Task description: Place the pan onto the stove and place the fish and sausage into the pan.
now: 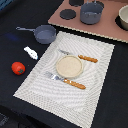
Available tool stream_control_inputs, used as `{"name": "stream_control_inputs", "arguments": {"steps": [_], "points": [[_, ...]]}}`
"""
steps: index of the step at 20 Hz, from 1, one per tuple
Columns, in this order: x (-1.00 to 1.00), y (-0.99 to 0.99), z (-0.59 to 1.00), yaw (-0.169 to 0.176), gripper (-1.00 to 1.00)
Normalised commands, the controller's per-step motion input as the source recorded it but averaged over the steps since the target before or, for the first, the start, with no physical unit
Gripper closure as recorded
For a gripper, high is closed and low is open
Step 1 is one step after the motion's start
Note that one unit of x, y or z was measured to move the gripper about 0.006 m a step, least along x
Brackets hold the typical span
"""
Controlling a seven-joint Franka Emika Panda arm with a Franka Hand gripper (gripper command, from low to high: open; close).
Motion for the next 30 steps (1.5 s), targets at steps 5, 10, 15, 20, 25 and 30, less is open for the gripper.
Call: {"name": "stream_control_inputs", "arguments": {"steps": [5,10,15,20,25,30], "points": [[-0.07,-0.21,-0.55,-0.001,-1.00],[-0.10,-0.37,-0.44,0.074,-1.00],[-0.31,-0.68,-0.39,0.015,-1.00],[-0.33,-0.49,-0.52,-0.016,-1.00],[-0.40,-0.25,-0.58,-0.047,-1.00],[-0.42,-0.15,-0.60,-0.021,-1.00]]}}
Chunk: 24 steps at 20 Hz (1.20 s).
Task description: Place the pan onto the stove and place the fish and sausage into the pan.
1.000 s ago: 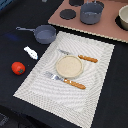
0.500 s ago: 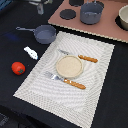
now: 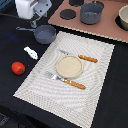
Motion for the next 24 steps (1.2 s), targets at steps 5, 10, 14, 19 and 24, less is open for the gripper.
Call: {"name": "stream_control_inputs", "arguments": {"steps": [5,10,14,19,24], "points": [[-0.23,0.02,-0.45,-0.001,-1.00],[-0.04,0.06,-0.39,-0.012,-1.00],[0.00,0.01,-0.37,-0.026,-1.00],[0.00,0.00,-0.38,-0.028,-1.00],[0.00,0.04,-0.38,-0.021,-1.00]]}}
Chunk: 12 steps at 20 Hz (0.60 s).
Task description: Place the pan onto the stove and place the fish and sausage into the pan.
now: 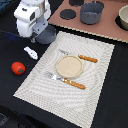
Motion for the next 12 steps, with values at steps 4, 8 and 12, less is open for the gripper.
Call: {"name": "stream_control_inputs", "arguments": {"steps": [4,8,12], "points": [[0.03,0.11,-0.34,-0.019,-1.00],[0.02,0.11,-0.32,-0.021,-1.00],[0.06,0.09,-0.17,-0.013,1.00]]}}
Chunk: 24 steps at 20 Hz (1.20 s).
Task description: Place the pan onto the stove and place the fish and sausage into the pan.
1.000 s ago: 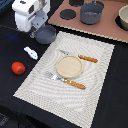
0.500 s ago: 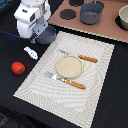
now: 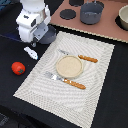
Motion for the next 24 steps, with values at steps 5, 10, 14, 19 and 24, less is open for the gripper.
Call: {"name": "stream_control_inputs", "arguments": {"steps": [5,10,14,19,24], "points": [[0.03,0.05,-0.14,-0.012,1.00],[0.01,0.01,-0.06,-0.008,1.00],[0.01,0.00,-0.07,-0.007,1.00],[0.03,0.00,-0.04,-0.004,1.00],[0.03,0.00,0.00,0.000,1.00]]}}
